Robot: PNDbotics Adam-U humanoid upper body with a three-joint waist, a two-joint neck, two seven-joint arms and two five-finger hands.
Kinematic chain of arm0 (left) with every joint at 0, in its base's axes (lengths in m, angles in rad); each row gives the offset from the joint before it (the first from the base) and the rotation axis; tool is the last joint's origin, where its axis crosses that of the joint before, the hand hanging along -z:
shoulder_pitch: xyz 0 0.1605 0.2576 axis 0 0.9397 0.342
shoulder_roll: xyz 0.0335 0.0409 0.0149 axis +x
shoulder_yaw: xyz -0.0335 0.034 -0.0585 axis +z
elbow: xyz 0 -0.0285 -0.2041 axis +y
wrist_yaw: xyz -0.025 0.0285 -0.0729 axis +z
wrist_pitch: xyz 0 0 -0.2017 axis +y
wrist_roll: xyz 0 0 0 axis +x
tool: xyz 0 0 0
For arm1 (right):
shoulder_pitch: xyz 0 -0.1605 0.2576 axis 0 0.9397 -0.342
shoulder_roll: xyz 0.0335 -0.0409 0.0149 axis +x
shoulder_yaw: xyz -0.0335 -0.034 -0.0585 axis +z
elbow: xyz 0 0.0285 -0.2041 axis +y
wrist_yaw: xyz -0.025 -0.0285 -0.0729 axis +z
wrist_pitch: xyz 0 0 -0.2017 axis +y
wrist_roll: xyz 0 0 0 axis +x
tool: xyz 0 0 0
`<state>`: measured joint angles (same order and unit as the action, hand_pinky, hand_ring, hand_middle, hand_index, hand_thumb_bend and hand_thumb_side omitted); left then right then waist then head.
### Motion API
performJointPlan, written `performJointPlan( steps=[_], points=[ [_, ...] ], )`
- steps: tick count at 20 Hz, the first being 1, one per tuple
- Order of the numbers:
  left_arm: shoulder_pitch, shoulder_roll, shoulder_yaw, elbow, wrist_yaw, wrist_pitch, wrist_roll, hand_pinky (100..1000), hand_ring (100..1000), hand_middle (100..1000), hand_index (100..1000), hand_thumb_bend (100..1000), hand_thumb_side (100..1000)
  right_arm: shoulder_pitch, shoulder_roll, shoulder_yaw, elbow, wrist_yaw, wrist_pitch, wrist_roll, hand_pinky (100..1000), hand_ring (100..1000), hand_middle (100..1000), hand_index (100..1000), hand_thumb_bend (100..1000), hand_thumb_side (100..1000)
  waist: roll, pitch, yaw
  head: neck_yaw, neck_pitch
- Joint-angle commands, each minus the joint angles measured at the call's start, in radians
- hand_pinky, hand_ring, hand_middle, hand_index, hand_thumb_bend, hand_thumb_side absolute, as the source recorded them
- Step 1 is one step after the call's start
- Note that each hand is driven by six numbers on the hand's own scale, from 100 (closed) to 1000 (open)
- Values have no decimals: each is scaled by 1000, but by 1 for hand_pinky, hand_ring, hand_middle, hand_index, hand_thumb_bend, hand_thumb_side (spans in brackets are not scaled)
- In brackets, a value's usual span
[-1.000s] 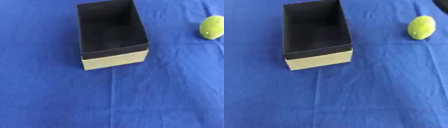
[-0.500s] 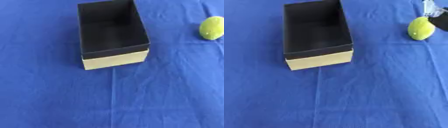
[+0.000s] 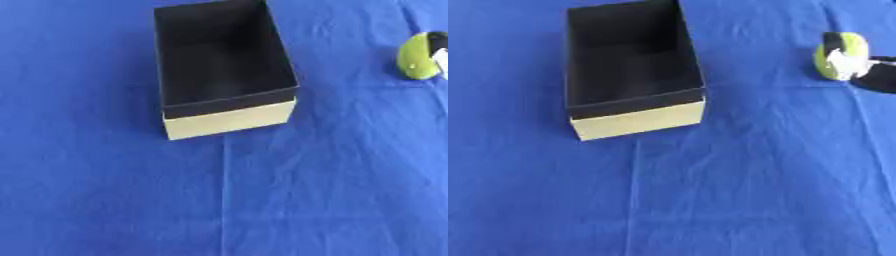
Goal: Pick up objects on the table and place them in the box.
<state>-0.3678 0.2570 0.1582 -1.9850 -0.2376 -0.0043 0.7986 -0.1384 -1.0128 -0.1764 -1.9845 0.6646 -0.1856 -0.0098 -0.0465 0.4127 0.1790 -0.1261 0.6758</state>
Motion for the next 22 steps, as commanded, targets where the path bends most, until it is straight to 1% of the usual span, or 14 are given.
performJointPlan(
  steps=[1,3,5,7,9,14,15,18,21,22],
  points=[
    [-1,27,8,-15,-6,1,3,494,661,619,667,903,760,4,-67,-4,-16,56,-39,67,901,898,883,928,265,431,-13,-99,-2,3,4],
    [-2,28,7,-15,-6,1,3,494,661,619,667,903,760,8,-78,1,-16,71,-65,108,907,916,902,939,288,428,-14,-100,-3,3,3],
    [-1,28,7,-15,-6,1,2,494,661,619,667,903,760,9,-85,3,-16,84,-86,149,913,930,916,953,317,399,-14,-101,-3,3,3],
    [-1,28,7,-15,-6,2,2,494,661,619,667,903,761,8,-88,0,-16,91,-99,180,917,933,916,969,355,333,-14,-101,-4,2,2],
    [-1,28,7,-15,-5,2,2,494,661,619,667,903,761,7,-89,-3,-16,96,-100,202,919,936,919,990,388,259,-13,-101,-4,1,2],
    [-1,28,6,-15,-5,2,1,494,661,619,667,903,761,4,-89,-5,-16,90,-98,227,919,936,919,990,388,259,-13,-101,-4,1,1],
    [-1,28,6,-15,-4,2,0,494,661,619,667,905,760,7,-89,0,-9,85,-94,232,913,928,911,985,425,100,-12,-100,-4,-2,1],
    [-1,26,4,-15,-3,3,-2,494,661,619,667,905,760,-1,-93,19,7,45,-55,272,910,925,909,979,436,100,-11,-101,-2,-8,2],
    [0,26,3,-15,-1,3,-3,493,661,619,667,905,760,-19,-96,28,26,0,-9,318,902,922,895,972,394,100,-10,-101,-1,-13,3],
    [0,25,3,-15,-1,3,-3,493,661,619,667,905,760,-26,-98,30,35,-15,4,332,901,923,895,971,393,100,-9,-101,-1,-14,3]
  ],
)
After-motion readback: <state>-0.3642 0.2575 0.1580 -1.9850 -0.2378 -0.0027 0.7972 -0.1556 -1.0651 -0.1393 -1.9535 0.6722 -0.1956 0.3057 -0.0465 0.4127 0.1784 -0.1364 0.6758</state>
